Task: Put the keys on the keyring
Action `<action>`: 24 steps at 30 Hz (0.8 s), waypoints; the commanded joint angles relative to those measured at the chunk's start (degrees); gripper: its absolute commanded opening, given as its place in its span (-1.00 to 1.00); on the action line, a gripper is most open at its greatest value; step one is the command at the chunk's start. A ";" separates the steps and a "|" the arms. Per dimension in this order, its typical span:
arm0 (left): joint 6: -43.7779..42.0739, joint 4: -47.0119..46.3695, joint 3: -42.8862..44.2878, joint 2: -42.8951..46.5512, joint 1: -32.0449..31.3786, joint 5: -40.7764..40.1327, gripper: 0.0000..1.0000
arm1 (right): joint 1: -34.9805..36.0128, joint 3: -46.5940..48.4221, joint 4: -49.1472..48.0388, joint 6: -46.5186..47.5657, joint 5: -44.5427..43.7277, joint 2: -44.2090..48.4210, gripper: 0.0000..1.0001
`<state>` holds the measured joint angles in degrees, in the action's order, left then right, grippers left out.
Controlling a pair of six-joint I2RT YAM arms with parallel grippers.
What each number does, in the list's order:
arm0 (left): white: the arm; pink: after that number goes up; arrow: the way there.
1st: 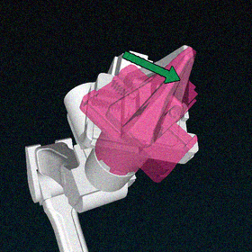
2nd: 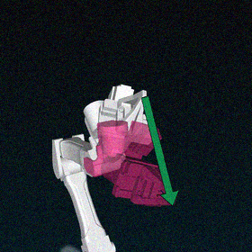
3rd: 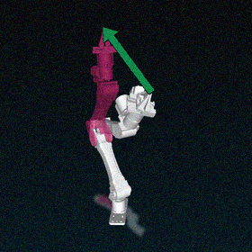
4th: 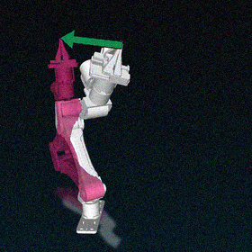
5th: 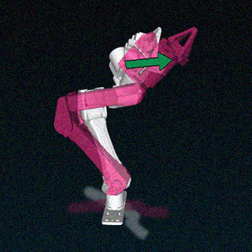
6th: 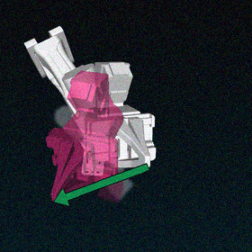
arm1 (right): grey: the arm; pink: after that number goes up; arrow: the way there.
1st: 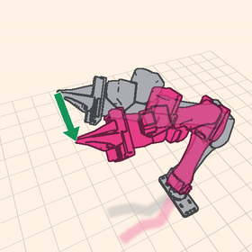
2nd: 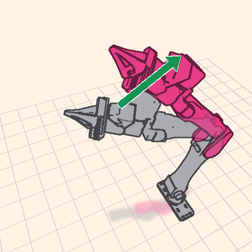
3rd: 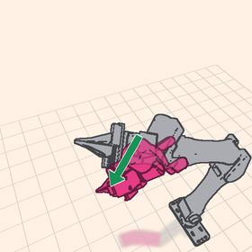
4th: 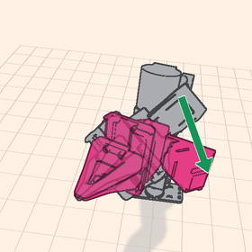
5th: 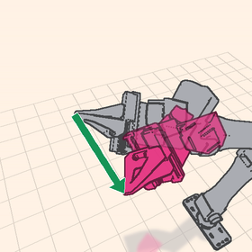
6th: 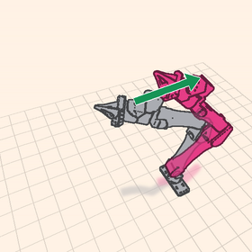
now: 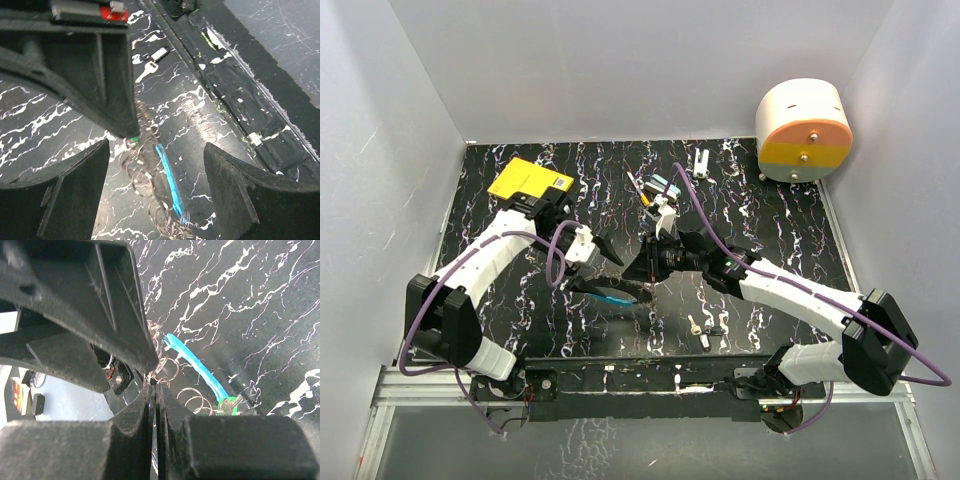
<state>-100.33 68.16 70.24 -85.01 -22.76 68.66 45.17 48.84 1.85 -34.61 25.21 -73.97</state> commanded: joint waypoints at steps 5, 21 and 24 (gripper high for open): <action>-5.34 3.60 -1.11 1.15 -2.58 3.36 0.48 | 0.18 1.82 -5.47 -0.35 0.93 0.18 -0.84; -2.85 6.74 1.25 2.03 -3.78 -7.42 -0.50 | 0.18 0.61 -4.76 -0.41 -0.52 2.34 -0.85; -2.76 7.29 1.38 2.39 -3.78 -9.19 -0.68 | 0.18 0.56 -4.92 -0.54 -0.43 2.34 -0.85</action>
<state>-102.39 72.49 70.39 -85.43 -26.37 61.60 45.47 48.84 2.76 -34.63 24.99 -74.35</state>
